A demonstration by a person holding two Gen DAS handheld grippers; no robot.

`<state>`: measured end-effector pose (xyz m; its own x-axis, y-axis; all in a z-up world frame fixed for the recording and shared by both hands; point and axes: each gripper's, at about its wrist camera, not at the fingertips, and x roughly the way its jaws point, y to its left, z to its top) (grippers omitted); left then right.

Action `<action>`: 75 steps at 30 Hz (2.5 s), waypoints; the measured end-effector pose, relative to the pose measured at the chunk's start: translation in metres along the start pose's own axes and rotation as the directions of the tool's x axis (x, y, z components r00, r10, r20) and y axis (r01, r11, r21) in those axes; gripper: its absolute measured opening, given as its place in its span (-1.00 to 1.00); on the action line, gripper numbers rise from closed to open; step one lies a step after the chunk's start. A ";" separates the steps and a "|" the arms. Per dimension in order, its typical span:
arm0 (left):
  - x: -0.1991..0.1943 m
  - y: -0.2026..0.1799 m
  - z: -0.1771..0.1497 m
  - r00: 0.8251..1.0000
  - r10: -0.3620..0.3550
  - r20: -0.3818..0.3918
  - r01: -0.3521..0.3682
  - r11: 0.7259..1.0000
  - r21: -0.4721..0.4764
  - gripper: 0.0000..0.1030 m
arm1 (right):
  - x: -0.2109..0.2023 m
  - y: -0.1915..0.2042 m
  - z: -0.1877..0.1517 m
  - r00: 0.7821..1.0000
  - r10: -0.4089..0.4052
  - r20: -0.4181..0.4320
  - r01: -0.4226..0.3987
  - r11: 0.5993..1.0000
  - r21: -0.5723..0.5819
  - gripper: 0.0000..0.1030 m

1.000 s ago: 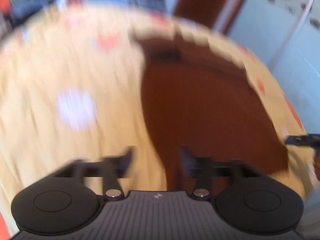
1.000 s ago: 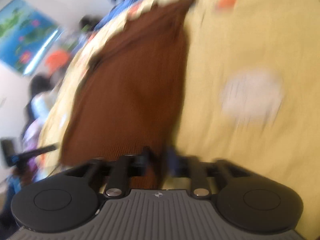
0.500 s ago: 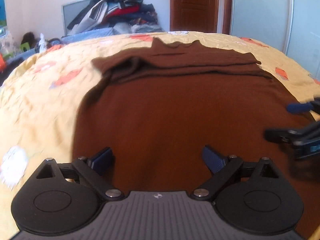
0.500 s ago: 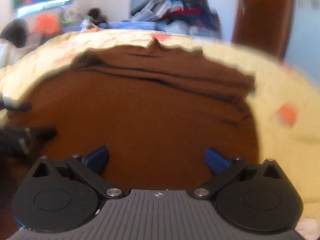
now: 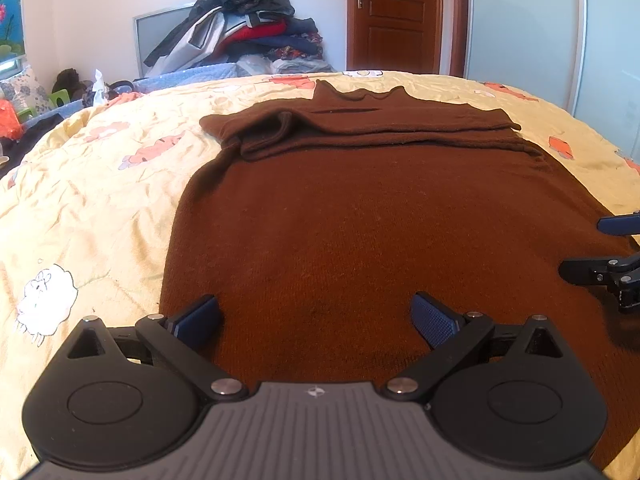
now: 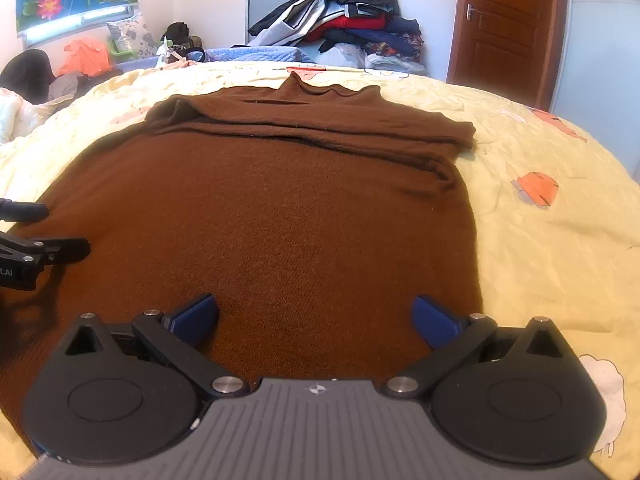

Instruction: Fold small clothes

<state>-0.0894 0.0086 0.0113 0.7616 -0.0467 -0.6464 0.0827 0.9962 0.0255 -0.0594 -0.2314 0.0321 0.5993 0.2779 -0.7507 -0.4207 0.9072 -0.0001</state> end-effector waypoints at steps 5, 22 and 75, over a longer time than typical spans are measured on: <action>-0.002 -0.001 -0.001 1.000 0.006 0.000 -0.006 1.000 0.002 1.00 | -0.001 -0.001 0.000 1.000 -0.001 0.001 0.001 1.000 -0.001 1.00; -0.031 0.142 -0.030 0.829 -0.560 0.006 0.419 0.612 -0.671 1.00 | -0.063 -0.131 -0.022 0.947 0.312 -0.071 -0.205 0.763 0.613 1.00; 0.061 0.143 0.175 0.846 -0.519 0.123 0.518 0.745 -0.421 -0.83 | 0.029 -0.192 0.084 0.732 0.605 0.313 -0.638 0.446 0.628 -0.72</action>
<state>0.0815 0.1356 0.1090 0.6804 -0.5653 -0.4663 0.1854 0.7484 -0.6368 0.0959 -0.3707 0.0657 0.3971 0.8514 -0.3426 -0.1420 0.4258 0.8936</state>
